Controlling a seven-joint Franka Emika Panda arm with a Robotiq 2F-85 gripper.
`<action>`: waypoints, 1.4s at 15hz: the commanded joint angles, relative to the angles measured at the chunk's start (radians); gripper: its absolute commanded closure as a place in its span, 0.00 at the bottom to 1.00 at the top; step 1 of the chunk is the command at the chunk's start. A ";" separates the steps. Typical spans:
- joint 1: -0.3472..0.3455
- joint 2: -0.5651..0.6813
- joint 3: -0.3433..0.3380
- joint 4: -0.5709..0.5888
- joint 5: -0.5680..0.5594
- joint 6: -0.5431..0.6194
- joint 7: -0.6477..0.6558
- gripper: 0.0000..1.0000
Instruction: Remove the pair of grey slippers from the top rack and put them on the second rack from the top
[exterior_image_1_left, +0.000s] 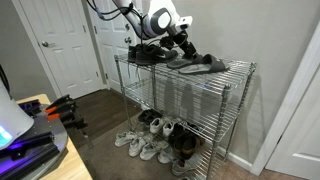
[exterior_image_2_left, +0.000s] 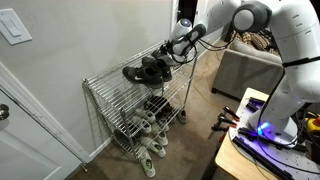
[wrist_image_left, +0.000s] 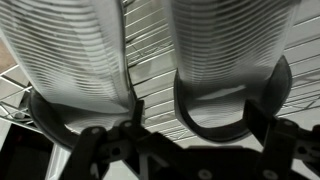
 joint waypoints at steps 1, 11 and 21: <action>0.029 0.073 -0.060 0.080 0.039 0.018 -0.034 0.00; 0.046 0.105 -0.178 0.122 0.046 0.000 -0.027 0.00; 0.006 0.095 -0.076 0.094 0.085 0.004 -0.059 0.00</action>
